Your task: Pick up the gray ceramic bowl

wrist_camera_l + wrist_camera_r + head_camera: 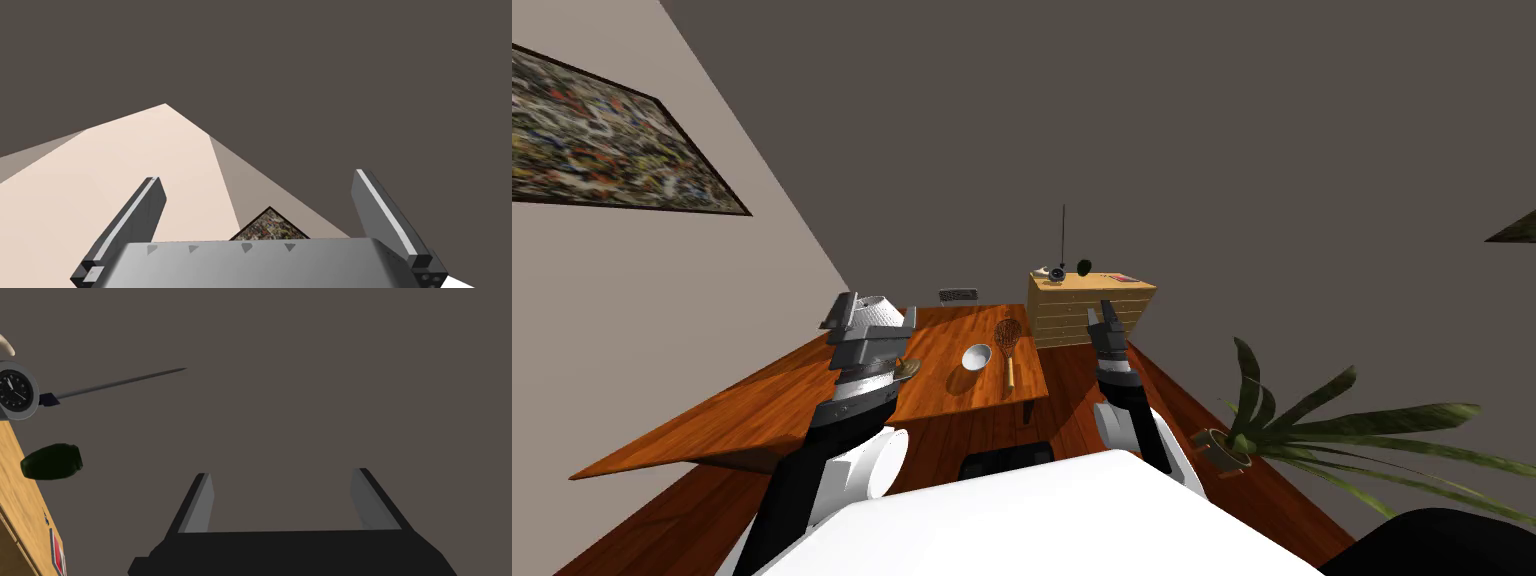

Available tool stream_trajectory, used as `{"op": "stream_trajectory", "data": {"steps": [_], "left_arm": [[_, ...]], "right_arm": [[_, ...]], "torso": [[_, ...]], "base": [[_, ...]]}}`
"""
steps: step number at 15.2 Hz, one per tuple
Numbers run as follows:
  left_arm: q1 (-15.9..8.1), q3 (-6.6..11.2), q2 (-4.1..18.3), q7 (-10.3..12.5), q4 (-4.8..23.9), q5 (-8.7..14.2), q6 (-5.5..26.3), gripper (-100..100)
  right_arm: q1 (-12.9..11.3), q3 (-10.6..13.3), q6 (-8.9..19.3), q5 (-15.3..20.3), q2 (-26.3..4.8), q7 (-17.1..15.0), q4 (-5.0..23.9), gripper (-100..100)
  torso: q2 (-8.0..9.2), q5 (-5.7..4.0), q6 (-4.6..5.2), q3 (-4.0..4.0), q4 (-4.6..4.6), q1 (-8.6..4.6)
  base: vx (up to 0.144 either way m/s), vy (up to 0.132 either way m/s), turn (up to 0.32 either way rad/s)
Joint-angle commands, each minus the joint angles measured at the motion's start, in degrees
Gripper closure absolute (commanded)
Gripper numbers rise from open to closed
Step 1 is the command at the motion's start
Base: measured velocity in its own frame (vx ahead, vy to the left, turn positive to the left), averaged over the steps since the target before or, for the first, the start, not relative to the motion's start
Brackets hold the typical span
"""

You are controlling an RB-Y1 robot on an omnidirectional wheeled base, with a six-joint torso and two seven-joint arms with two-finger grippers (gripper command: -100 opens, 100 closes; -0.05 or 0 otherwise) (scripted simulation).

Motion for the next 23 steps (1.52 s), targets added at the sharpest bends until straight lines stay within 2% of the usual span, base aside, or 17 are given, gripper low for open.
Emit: {"op": "stream_trajectory", "data": {"steps": [1,3,4,6,7,8,9,12,14,15,20,23], "left_arm": [[-0.22,0.23,1.98,0.14,1.16,0.17,0.31,-100],[-0.72,0.78,4.78,0.47,3.81,0.57,1.01,-100],[-0.72,0.78,4.87,0.47,3.81,0.57,1.01,-100],[-1.48,1.61,7.7,0.98,7.18,1.18,2.07,-100],[-1.48,1.61,7.7,0.98,7.71,1.18,2.07,-100],[-1.93,2.12,9.03,1.29,9.13,1.56,2.71,-100],[-1.93,2.12,9.03,1.29,10.04,1.56,2.71,-100],[-2.96,3.3,11.48,2.04,14.15,2.43,4.2,-100],[-2.96,3.3,11.48,2.04,15.31,2.43,4.2,-100],[-3.54,3.97,12.59,2.46,17.31,2.93,5.05,-100],[-4.79,5.43,14.57,3.42,24.34,4.03,6.93,-100],[-6.17,7.03,16.28,4.49,29.52,5.23,9.07,-100]], "right_arm": [[0.0,0.0,0.0,0.0,0.0,0.0,0.0,0],[-0.01,0.0,0.0,0.0,0.0,0.0,0.0,0],[-0.01,0.01,0.0,0.0,0.0,0.0,0.0,0],[-0.01,0.0,0.0,0.0,0.0,0.0,0.0,0],[-0.01,0.01,0.0,0.0,0.0,0.0,0.0,0],[-0.01,0.0,0.0,0.0,0.0,0.0,0.0,0],[-0.02,0.01,0.0,0.0,0.0,0.0,0.0,0],[-0.01,0.0,0.0,0.0,0.0,0.0,0.0,0],[-0.01,0.0,0.0,0.0,0.0,0.0,0.0,0],[0.0,0.0,0.0,0.0,0.0,0.0,0.0,0],[-0.02,0.01,0.0,0.0,0.0,0.0,0.0,0],[-0.01,0.0,0.0,0.0,0.0,0.0,0.0,0]], "torso": [[0.0,0.0,0.0,0.0,0.0,0.0],[0.05,0.01,0.03,0.02,0.0,0.02],[0.09,0.01,0.04,0.04,0.01,0.03],[0.14,0.02,0.03,0.07,0.02,0.06],[0.16,0.02,0.04,0.09,0.03,0.06],[0.17,0.01,0.02,0.09,0.03,0.06],[0.16,0.01,0.05,0.09,0.03,0.04],[0.15,0.01,0.03,0.08,0.03,0.04],[0.15,0.02,0.02,0.09,0.03,0.07],[0.13,0.02,0.0,0.08,0.03,0.07],[0.16,0.01,0.05,0.08,0.03,0.03],[0.18,0.02,0.03,0.1,0.04,0.07]], "base": [[-0.007,-0.001,-0.063],[-0.026,0.001,-0.182],[-0.036,0.008,-0.137],[-0.042,0.007,-0.178],[-0.039,0.004,-0.145],[-0.039,-0.001,-0.237],[-0.037,-0.001,-0.175],[-0.038,0.001,-0.191],[-0.031,0.008,-0.118],[-0.033,-0.003,-0.144],[-0.04,-0.004,-0.235],[-0.045,0.002,-0.25]]}}
